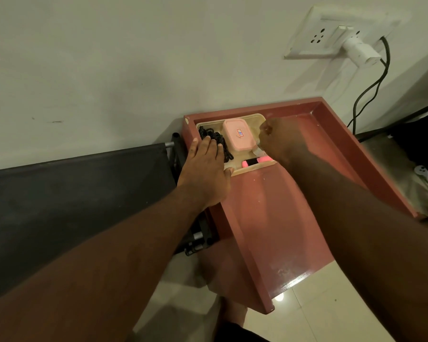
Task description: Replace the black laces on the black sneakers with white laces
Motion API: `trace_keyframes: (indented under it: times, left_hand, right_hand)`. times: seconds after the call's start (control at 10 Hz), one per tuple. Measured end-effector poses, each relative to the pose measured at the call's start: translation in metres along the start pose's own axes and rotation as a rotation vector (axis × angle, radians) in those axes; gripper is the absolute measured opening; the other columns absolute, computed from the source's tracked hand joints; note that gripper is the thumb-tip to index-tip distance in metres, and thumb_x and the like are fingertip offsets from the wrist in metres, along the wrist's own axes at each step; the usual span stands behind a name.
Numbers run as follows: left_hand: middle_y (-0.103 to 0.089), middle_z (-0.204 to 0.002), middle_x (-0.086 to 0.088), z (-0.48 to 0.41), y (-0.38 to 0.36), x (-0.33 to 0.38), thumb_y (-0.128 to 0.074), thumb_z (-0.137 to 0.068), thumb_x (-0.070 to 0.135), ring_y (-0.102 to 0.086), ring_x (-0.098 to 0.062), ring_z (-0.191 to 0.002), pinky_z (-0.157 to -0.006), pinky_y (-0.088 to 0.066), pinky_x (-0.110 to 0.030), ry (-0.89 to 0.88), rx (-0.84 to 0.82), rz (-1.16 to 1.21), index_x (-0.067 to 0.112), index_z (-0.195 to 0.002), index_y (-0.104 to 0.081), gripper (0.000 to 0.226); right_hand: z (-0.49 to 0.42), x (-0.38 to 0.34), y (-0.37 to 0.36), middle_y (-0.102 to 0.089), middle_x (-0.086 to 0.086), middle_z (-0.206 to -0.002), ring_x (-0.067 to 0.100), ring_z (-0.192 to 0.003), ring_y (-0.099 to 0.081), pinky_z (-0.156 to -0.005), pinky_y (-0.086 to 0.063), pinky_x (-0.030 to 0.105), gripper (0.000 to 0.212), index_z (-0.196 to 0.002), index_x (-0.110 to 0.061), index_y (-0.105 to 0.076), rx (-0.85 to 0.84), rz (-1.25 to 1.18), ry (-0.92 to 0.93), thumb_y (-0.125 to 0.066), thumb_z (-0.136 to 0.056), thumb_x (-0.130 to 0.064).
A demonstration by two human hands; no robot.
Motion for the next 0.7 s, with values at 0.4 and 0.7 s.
trace_keyframes:
  times: [0.4,0.7]
  left_hand:
    - [-0.006,-0.165,-0.012,-0.001,-0.002,-0.001,-0.021,-0.103,0.046,0.003,-0.026,-0.152,-0.123,0.004,-0.046,-0.005,-0.005,0.022,0.006,-0.157,-0.005,0.069]
    - [-0.011,-0.164,-0.012,0.096,0.028,-0.001,-0.023,-0.105,0.045,-0.002,-0.026,-0.152,-0.124,-0.002,-0.043,-0.038,-0.033,0.08,0.01,-0.156,-0.01,0.064]
  right_hand:
    - [0.014,-0.048,-0.019,-0.054,0.013,-0.143,0.029,-0.125,-0.054,-0.099,-0.043,0.033,0.058,-0.141,-0.008,-0.052,-0.122,-0.018,0.149,-0.065,-0.093,-0.037]
    - [0.105,-0.065,0.007,-0.055,0.016,-0.136,0.035,-0.123,-0.053,-0.101,-0.045,0.047,0.05,-0.138,-0.011,-0.052,-0.057,0.021,0.143,-0.054,-0.098,-0.041]
Point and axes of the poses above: each hand's wrist, its own z-axis away from the middle knuckle, its own y-axis out of the back of the hand, x = y × z, the point moved 8 cm from there along -z, towards the middle knuckle
